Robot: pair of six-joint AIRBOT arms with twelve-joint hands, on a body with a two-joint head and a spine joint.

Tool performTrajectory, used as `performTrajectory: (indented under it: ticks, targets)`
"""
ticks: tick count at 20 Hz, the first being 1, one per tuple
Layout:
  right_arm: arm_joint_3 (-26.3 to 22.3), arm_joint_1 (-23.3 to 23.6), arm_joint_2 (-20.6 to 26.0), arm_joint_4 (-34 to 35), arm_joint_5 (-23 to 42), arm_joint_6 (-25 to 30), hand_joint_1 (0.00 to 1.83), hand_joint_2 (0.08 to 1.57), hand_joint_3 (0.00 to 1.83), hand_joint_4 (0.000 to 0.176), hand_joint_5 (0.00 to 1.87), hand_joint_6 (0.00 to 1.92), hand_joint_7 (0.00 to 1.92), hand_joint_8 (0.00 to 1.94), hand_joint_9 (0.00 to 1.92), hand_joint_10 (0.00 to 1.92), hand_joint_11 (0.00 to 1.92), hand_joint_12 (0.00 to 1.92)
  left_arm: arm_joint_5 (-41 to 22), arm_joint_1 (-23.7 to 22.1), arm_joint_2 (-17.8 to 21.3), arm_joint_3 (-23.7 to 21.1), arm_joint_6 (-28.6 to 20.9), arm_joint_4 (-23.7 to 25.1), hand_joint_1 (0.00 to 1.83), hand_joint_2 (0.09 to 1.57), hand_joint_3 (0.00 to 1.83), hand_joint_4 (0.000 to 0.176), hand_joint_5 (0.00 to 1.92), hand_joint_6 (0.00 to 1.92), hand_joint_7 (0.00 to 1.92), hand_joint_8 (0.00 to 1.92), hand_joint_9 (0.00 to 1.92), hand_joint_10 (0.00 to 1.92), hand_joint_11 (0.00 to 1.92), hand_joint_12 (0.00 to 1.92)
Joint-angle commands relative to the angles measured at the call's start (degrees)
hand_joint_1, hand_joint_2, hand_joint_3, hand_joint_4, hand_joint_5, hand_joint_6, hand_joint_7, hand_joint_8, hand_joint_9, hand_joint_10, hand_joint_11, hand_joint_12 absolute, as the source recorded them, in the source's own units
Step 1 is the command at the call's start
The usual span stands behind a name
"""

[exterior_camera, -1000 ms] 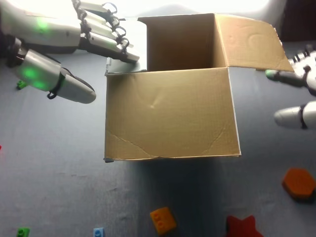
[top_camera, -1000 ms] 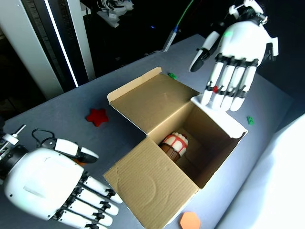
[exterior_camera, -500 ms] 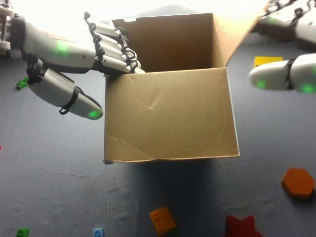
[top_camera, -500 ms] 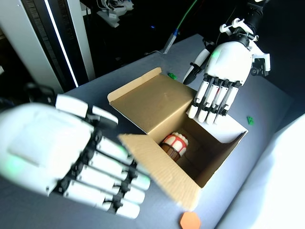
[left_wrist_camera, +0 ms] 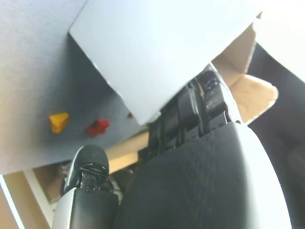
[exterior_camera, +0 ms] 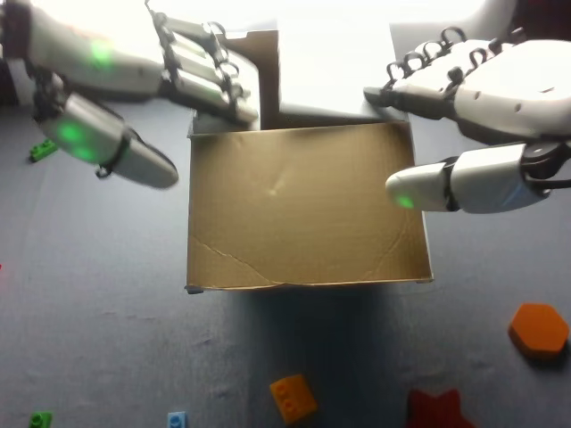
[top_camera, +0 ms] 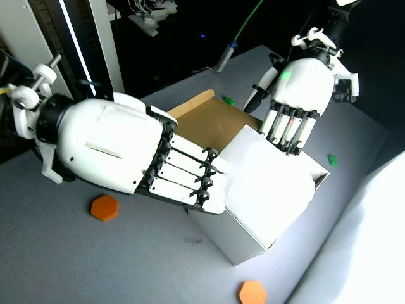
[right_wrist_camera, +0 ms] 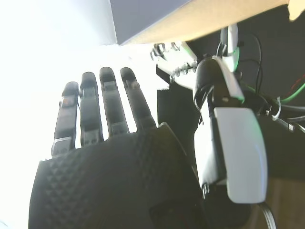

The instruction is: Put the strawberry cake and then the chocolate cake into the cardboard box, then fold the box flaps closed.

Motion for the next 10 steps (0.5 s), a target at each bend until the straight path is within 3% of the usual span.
performTrajectory:
  ticks: [1,3,6,8,10]
  targets:
    - [0.18,-0.08,0.35,-0.55,6.38,-0.71,0.0,1.24,0.0,0.0,0.09,0.0,0.14,0.0,0.11,0.02,0.0,0.23,1.11,-0.86,1.05,0.72,-0.32,-3.0,0.0,1.27,0.0,0.021,0.2,0.0,0.23,0.01,0.27,0.01,0.0,0.77]
    - [0.69,-1.27,-0.4,-0.54,6.93,-0.89,0.0,1.24,0.0,0.0,0.11,0.01,0.16,0.0,0.13,0.02,0.0,0.35,0.78,-1.52,1.89,1.8,-0.75,-2.23,0.0,1.28,0.0,0.012,0.19,0.0,0.23,0.0,0.26,0.0,0.0,0.74]
    - [0.78,-1.99,-0.66,-0.53,7.01,-0.9,0.0,1.24,0.0,0.0,0.12,0.0,0.18,0.0,0.13,0.01,0.0,0.32,0.06,-1.59,3.66,3.15,-1.71,-1.0,0.01,1.28,0.0,0.018,0.17,0.0,0.23,0.0,0.27,0.0,0.0,0.75]
    - [0.78,-1.69,-0.52,-0.53,7.03,-0.71,0.0,1.25,0.0,0.0,0.18,0.02,0.23,0.01,0.18,0.03,0.0,0.57,-0.12,-1.54,5.35,3.26,-2.29,-0.29,0.01,1.27,0.0,0.023,0.19,0.01,0.22,0.01,0.27,0.0,0.0,0.81]
    - [0.77,-0.13,0.46,-0.53,6.4,1.3,0.0,1.25,0.0,0.0,0.19,0.01,0.24,0.0,0.17,0.02,0.0,0.64,-0.29,-1.07,6.71,2.99,-2.91,0.36,0.0,1.27,0.0,0.028,0.2,0.0,0.22,0.0,0.26,0.0,0.0,0.8]
